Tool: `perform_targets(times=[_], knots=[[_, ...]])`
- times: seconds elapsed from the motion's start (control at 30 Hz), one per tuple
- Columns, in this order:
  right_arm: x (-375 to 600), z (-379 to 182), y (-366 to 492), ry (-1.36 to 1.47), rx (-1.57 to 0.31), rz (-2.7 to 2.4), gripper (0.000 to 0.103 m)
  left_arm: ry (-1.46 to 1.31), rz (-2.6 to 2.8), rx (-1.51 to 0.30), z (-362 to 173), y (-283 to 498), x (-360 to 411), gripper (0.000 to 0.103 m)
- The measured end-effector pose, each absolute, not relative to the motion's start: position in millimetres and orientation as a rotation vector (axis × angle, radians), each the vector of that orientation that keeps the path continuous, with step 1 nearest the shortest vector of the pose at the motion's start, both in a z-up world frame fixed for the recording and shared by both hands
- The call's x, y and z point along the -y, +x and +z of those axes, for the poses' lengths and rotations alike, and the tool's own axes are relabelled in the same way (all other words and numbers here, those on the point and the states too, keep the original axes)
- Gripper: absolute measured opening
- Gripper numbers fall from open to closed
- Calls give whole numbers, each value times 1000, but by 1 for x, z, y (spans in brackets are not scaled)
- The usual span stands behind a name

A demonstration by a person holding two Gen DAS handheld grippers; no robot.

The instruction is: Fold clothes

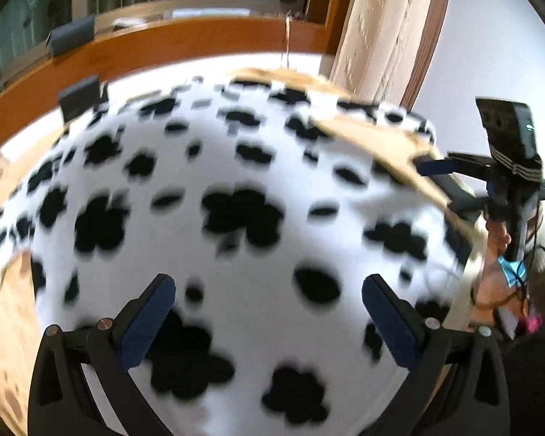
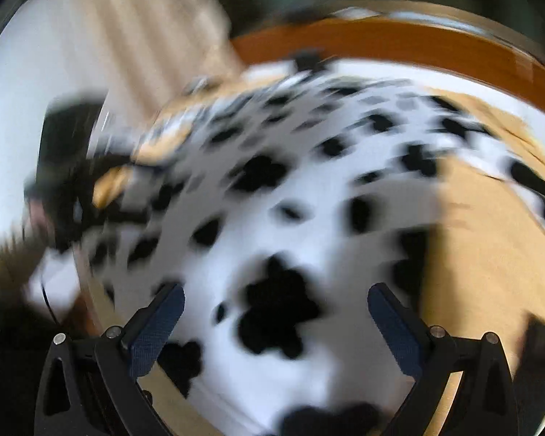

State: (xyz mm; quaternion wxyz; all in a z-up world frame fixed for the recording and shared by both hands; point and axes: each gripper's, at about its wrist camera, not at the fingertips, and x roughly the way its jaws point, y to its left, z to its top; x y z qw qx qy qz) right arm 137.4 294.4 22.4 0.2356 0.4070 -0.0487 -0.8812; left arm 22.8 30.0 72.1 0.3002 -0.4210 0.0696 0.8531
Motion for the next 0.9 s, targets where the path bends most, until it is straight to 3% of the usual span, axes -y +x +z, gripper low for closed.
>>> perform_targets(times=[0.13, 0.23, 0.37, 0.6, 0.67, 0.83, 0.9], knots=[[-401, 45, 145, 1093, 429, -2764, 102, -1095, 2238, -153, 84, -4, -57, 103], [-476, 49, 162, 1125, 545, -3015, 102, -1119, 2210, -120, 80, -23, -75, 103], [-539, 31, 171, 1293, 603, -3112, 102, -1176, 2181, -61, 69, -47, -92, 103], [-566, 5, 144, 1405, 603, -3027, 100, -1319, 2162, 154, 50, -83, -87, 103], [-568, -1, 131, 1437, 583, -2999, 96, -1350, 2167, 177, 44, -89, -84, 103], [-574, -23, 105, 1565, 584, -2895, 61, -1403, 2167, 224, 35, -96, -74, 103], [-577, -29, 102, 1552, 614, -2860, 55, -1405, 2167, 221, 35, -98, -74, 103]])
